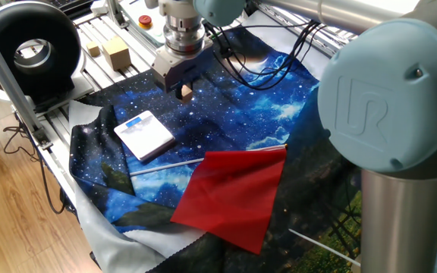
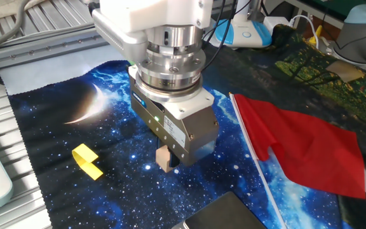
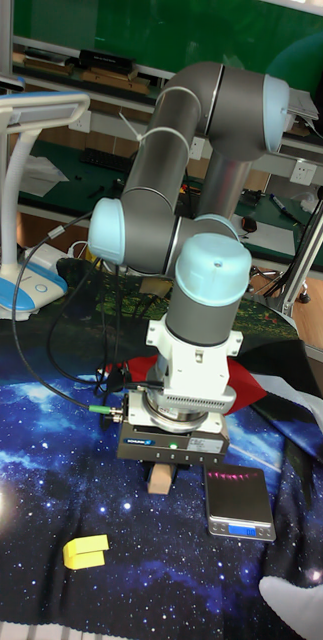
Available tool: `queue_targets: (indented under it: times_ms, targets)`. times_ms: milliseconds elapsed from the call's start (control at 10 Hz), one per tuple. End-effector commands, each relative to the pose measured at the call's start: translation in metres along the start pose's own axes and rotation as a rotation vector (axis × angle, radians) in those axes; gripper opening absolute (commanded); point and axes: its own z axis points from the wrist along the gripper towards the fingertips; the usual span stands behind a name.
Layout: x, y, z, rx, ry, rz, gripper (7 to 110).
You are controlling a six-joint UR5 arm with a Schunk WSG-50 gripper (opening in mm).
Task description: Remove the object from the scale
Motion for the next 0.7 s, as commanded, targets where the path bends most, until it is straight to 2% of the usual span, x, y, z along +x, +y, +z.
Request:
queue_targets:
  times_ms: [0,200,400,600]
  targets:
    - [0.012,0.001,-0.001,-0.01,0.05,-0.034,7]
    - [0.018,0.005,-0.002,-0.027,0.071,-0.045,7]
    - [0.017,0.011,-0.002,-0.051,0.07,-0.038,7]
    - [0.017,0.01,-0.002,-0.045,0.068,-0.033,7]
